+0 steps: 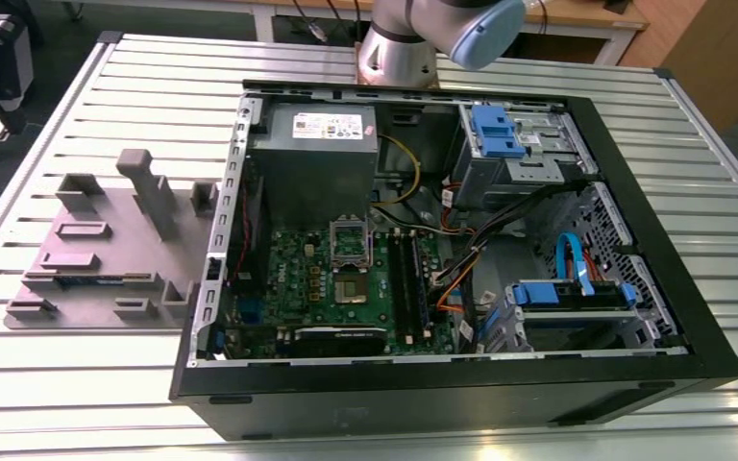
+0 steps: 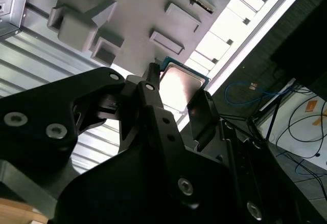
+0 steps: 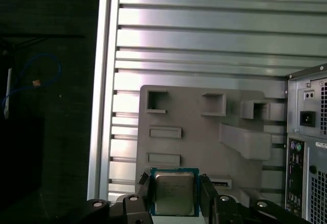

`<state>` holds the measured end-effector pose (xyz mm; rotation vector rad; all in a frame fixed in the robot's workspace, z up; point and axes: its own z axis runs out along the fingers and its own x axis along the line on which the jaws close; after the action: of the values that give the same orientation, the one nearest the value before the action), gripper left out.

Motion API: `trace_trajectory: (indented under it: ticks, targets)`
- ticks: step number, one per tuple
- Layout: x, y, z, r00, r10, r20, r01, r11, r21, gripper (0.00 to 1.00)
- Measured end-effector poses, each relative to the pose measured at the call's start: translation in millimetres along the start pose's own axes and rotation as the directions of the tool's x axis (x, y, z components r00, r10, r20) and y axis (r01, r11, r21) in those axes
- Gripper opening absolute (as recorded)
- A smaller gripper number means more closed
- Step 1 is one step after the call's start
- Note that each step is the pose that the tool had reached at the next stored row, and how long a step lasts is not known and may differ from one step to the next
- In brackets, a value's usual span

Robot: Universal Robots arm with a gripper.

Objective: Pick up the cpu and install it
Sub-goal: 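Pick up the cpu and move it towards the insertion slot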

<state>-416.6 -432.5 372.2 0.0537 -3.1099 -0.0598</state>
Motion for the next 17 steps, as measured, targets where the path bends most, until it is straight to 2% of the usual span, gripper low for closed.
trace_trajectory:
  ticks: [17]
  targets:
    - [-31.5, -2.6, -1.0, 1.0000, 0.000, 0.0000, 0.000, 1.0000, 0.0000, 0.47]
